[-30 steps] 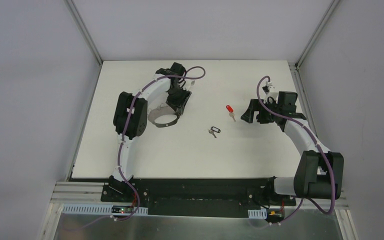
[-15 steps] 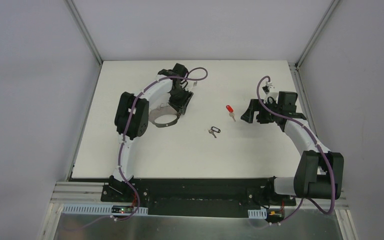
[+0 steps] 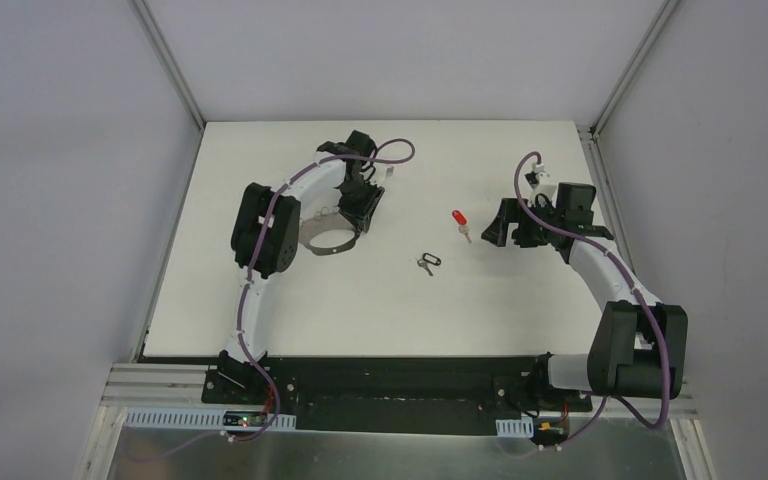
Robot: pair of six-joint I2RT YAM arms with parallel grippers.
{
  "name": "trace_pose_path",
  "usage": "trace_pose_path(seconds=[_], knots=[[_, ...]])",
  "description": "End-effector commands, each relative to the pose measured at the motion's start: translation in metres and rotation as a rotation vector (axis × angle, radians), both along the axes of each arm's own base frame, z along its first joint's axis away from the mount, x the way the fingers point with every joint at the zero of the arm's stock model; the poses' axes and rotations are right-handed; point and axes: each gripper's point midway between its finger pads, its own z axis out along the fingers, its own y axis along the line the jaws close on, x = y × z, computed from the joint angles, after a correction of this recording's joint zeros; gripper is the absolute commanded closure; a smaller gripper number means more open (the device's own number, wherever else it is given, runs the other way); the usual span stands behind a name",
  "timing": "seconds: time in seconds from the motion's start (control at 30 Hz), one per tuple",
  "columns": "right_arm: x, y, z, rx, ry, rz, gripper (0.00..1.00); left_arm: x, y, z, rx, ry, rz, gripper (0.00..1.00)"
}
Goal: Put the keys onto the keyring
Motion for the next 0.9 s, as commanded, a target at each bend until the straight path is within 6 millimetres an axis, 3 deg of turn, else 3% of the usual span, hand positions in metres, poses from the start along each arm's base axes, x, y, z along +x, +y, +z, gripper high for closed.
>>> trace_pose_path(seconds=[0.0,0.67,0.87], knots=[[0.001,0.000,0.013,0.007,-0.043,0.015,0.02,-0.012,-0.005,0.007,-0.030,0.016,-0.016,0.70],[0.000,0.001,0.013,0.019,-0.039,0.018,0.02,-0.020,0.001,0.025,-0.037,-0.024,-0.060,0.94],[0.000,0.005,0.022,0.046,-0.052,0.027,0.02,-0.034,-0.008,0.056,-0.125,-0.032,-0.145,1.00]])
